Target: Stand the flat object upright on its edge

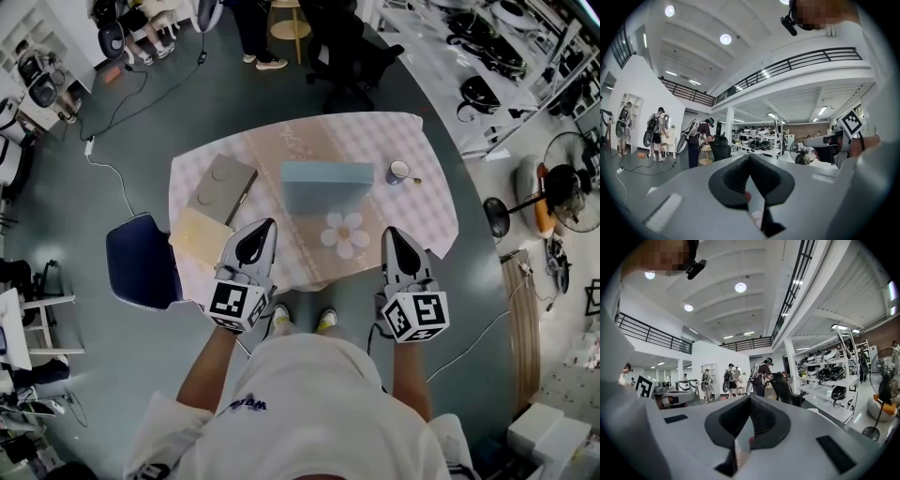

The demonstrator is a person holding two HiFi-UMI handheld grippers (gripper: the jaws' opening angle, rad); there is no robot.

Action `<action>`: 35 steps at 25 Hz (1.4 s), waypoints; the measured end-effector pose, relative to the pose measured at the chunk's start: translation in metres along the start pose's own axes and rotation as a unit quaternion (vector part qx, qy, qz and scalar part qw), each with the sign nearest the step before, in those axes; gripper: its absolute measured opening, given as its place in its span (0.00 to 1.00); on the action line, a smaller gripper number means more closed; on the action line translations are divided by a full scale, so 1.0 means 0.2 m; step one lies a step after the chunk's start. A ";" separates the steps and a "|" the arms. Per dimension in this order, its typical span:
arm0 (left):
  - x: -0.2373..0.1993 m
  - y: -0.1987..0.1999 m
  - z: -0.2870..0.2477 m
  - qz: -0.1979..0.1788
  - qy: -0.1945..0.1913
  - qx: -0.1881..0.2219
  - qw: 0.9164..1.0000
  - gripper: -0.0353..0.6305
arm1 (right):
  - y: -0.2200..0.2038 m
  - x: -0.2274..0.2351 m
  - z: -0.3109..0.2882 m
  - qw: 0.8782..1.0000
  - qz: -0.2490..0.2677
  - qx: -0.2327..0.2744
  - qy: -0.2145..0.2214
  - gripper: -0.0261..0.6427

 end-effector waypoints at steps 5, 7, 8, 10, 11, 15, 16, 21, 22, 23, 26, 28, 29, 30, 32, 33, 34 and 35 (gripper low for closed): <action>0.01 0.00 0.00 0.002 -0.001 0.000 1.000 0.06 | 0.01 0.00 0.01 1.000 0.004 0.001 -0.001 0.04; 0.02 0.01 0.00 0.003 -0.001 -0.002 1.000 0.06 | 0.02 0.01 0.02 1.000 0.007 0.000 -0.002 0.04; 0.02 0.01 0.00 0.003 0.000 -0.002 1.000 0.06 | 0.02 0.01 0.02 1.000 0.008 0.000 -0.003 0.04; 0.02 0.01 0.01 0.003 -0.001 -0.003 1.000 0.06 | 0.02 0.00 0.02 1.000 0.010 -0.001 -0.004 0.04; 0.02 0.01 0.01 0.003 -0.001 -0.003 1.000 0.06 | 0.02 0.00 0.02 1.000 0.010 -0.001 -0.004 0.04; 0.02 0.01 0.01 0.003 -0.002 -0.002 1.000 0.06 | 0.01 -0.01 0.03 1.000 0.013 -0.003 -0.005 0.04; 0.02 0.01 0.01 0.003 -0.002 -0.002 1.000 0.06 | 0.01 -0.01 0.03 1.000 0.016 -0.003 -0.005 0.04; 0.03 0.03 0.02 0.000 -0.001 0.002 1.000 0.06 | 0.02 -0.01 0.04 1.000 0.019 -0.002 -0.003 0.04; 0.03 0.04 0.02 0.000 -0.001 0.003 1.000 0.06 | 0.02 -0.01 0.04 1.000 0.020 -0.002 -0.003 0.04; 0.03 0.04 0.02 0.000 -0.001 0.004 1.000 0.06 | 0.02 -0.01 0.04 1.000 0.020 -0.002 -0.003 0.04; 0.02 0.04 0.01 0.000 0.000 0.004 1.000 0.06 | 0.02 -0.01 0.03 1.000 0.022 -0.001 -0.003 0.04; 0.02 0.04 0.01 0.001 0.001 0.004 1.000 0.06 | 0.03 -0.01 0.03 1.000 0.022 -0.001 -0.003 0.04; 0.02 0.04 0.01 0.002 0.001 0.003 1.000 0.06 | 0.03 -0.01 0.03 1.000 0.022 -0.001 -0.002 0.04; 0.02 0.04 0.01 0.002 0.001 0.002 1.000 0.06 | 0.03 -0.01 0.03 1.000 0.022 -0.002 -0.002 0.04; 0.02 0.04 0.00 0.001 0.001 0.001 1.000 0.06 | 0.03 -0.01 0.02 1.000 0.022 -0.003 -0.001 0.04; 0.02 0.03 0.01 0.001 0.001 0.001 1.000 0.06 | 0.02 -0.01 0.03 1.000 0.022 -0.003 -0.001 0.04; 0.02 0.03 0.01 0.001 0.001 0.001 1.000 0.06 | 0.02 -0.01 0.03 1.000 0.022 -0.003 -0.001 0.04; 0.02 0.03 0.01 0.001 0.002 0.001 1.000 0.06 | 0.02 -0.01 0.03 1.000 0.023 -0.003 -0.001 0.04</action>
Point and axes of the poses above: the fingertips, and each gripper's own axes: z backward along the fingers, x to its right, y out of its top, the point moved 9 cm from there along z, backward along the fingers, and after that the axes turned 15 degrees about -z, right-handed, at the moved point
